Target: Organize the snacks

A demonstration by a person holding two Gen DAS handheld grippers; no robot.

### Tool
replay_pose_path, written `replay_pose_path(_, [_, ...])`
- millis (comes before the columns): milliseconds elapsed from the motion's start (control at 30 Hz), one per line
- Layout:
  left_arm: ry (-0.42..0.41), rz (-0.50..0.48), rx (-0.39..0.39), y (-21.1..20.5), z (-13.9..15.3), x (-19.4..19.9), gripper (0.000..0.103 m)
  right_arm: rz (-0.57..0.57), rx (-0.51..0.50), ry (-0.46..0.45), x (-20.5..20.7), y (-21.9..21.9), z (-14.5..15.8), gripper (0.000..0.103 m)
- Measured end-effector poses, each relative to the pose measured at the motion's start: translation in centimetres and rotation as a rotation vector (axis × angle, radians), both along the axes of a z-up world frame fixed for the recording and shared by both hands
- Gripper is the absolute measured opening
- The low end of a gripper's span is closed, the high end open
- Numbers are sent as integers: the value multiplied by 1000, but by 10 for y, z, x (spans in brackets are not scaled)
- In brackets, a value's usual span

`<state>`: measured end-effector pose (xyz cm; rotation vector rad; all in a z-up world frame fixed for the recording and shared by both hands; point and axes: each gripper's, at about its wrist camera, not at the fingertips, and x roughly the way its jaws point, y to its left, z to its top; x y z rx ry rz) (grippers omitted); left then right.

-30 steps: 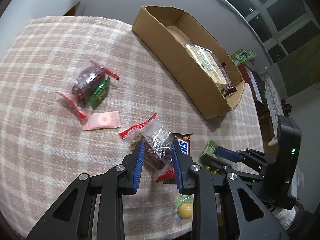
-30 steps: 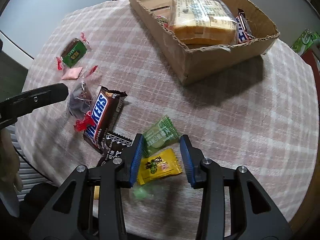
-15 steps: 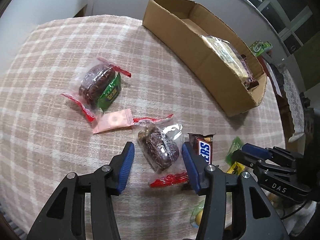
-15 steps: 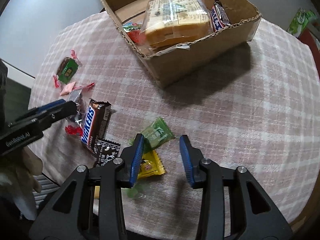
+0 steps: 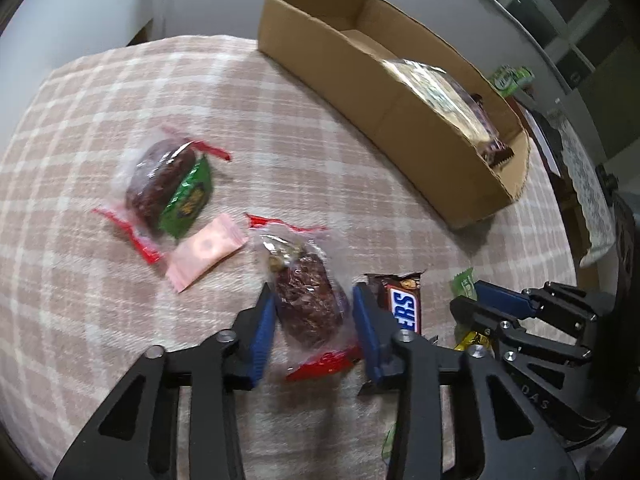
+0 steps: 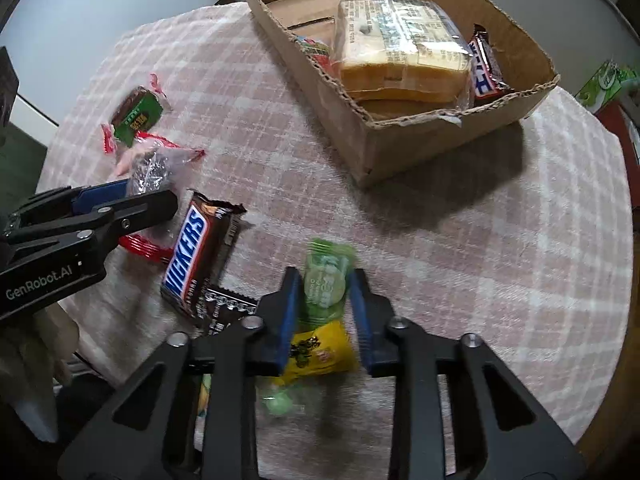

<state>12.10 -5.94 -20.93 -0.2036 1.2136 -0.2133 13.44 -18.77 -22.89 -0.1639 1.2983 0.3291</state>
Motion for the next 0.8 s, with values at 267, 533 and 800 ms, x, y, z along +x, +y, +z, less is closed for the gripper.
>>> replay_pose_path(267, [-23, 22, -39, 15, 4, -4, 32, -53, 81, 10, 1, -20, 5, 21])
replay_pose_path(533, [-54, 36, -86, 33, 22, -13, 32, -70, 144, -18, -4, -50, 30, 21])
replay_pose_path(800, [-126, 40, -123, 42, 55, -6, 32, -85, 182, -99, -4, -63, 73, 21])
